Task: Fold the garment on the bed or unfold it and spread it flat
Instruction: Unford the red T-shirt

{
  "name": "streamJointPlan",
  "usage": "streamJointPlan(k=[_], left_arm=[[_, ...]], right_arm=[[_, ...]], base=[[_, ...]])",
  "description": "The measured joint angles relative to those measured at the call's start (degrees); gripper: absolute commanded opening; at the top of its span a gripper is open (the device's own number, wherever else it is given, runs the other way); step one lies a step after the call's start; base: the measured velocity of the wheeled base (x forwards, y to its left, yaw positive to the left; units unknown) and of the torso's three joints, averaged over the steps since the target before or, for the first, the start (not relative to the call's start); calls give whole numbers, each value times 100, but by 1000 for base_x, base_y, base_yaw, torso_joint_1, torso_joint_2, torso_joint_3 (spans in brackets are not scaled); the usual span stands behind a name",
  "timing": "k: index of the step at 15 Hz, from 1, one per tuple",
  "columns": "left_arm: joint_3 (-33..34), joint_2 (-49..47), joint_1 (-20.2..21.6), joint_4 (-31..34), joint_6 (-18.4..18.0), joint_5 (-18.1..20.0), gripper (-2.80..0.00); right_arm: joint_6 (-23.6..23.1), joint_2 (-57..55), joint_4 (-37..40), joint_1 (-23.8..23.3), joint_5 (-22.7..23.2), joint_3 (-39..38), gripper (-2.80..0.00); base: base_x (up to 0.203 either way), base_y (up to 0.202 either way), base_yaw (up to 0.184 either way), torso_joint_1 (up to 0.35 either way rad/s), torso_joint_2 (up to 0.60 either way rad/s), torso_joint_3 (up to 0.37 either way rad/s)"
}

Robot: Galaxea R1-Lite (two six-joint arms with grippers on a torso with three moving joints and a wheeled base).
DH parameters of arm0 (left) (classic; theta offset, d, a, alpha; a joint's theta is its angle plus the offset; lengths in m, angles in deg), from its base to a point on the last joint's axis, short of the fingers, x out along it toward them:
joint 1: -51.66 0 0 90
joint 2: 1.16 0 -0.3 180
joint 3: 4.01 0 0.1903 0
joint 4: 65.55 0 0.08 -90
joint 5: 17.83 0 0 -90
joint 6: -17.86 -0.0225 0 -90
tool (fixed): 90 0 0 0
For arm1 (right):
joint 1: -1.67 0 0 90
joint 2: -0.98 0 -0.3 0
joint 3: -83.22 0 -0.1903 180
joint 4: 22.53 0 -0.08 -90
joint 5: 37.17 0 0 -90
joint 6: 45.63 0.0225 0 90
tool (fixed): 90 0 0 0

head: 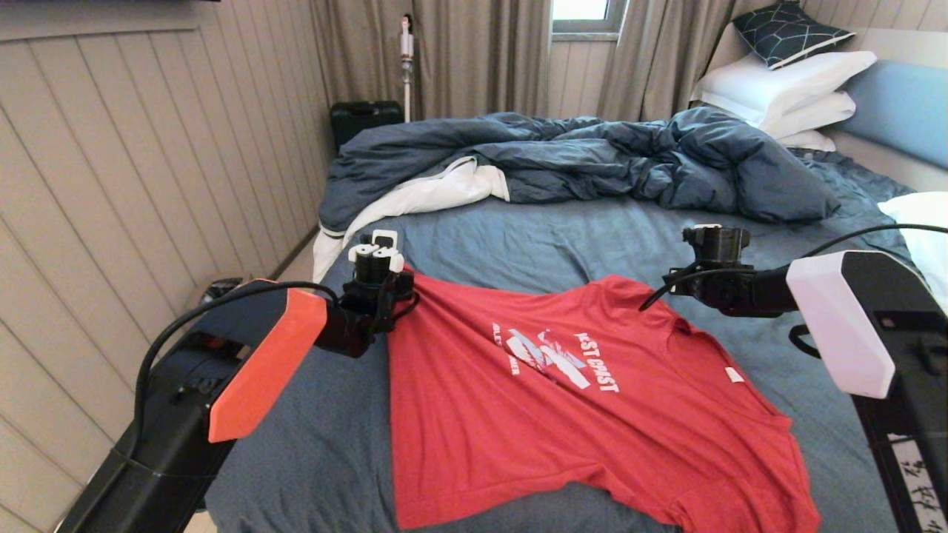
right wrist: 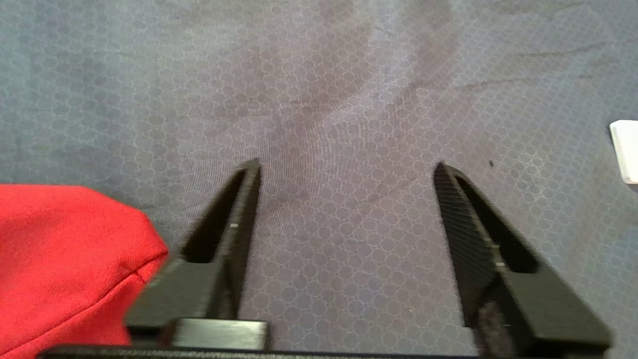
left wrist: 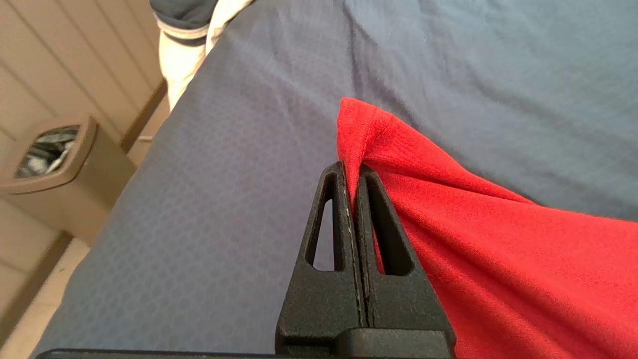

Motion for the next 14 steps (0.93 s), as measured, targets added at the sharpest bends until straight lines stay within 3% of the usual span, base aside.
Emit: streamJointPlan(k=[1,2,10,14], left_arm=[[6,-2,-2,6,-76,-87,-280],[6,-2,-2,5,-106,-139,0],[76,99,0,36,-72,-188,0],[926,485,-5,-16,-66,-69,0]], right_arm=[[0,10,-2,-2,2,0,0],[0,18,-2,-3,5,0,0],[9,93,4,-91,-13,-9,0],[28,151,23,-105,-17,-11,0]], base=[[0,0,0,0,0,0],[0,0,0,0,0,0],[0,0,0,0,0,0],[0,0,0,0,0,0]])
